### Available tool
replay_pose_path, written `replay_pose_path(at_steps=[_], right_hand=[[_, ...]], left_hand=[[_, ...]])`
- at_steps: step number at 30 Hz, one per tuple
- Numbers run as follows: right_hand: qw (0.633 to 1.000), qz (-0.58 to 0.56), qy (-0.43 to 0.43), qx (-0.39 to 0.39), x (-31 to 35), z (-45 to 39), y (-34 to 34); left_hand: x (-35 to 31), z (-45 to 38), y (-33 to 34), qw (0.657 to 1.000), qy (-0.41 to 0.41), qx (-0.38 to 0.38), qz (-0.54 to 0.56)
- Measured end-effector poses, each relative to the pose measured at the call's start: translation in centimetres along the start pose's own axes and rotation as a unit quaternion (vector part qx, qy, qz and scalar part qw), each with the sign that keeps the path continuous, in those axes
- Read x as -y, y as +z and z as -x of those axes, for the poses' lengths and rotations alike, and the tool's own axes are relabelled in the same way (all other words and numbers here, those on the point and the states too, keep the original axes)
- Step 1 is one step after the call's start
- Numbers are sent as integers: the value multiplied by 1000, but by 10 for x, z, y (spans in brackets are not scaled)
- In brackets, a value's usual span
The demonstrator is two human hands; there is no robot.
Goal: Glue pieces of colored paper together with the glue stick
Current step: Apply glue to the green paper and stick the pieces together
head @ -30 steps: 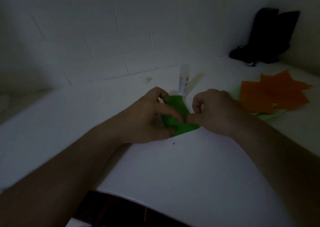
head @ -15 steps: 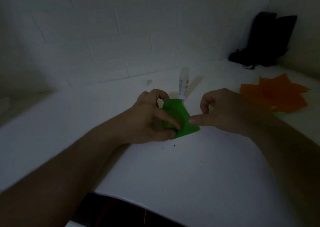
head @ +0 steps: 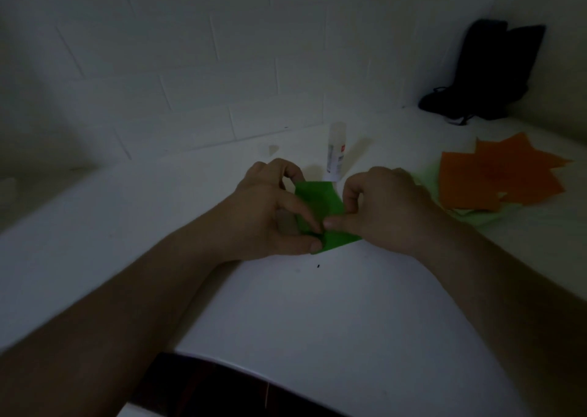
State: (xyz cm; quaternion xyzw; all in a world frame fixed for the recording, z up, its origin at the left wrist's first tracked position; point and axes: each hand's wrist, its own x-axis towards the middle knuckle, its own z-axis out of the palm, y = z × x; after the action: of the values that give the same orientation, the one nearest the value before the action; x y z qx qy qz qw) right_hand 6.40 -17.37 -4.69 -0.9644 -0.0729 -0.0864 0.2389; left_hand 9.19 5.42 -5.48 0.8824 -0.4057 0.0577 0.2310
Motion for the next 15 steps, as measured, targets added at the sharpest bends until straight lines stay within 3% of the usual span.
replay_pose_path(at_steps=[8,15], right_hand=[[1000,-9,5,3,-11,-2,1],[1000,-24,12,10,-12,-1,-1]], left_hand=[[3,13,-11,999,3,-2,-50],[12,16,-19,997,-12,19,69]])
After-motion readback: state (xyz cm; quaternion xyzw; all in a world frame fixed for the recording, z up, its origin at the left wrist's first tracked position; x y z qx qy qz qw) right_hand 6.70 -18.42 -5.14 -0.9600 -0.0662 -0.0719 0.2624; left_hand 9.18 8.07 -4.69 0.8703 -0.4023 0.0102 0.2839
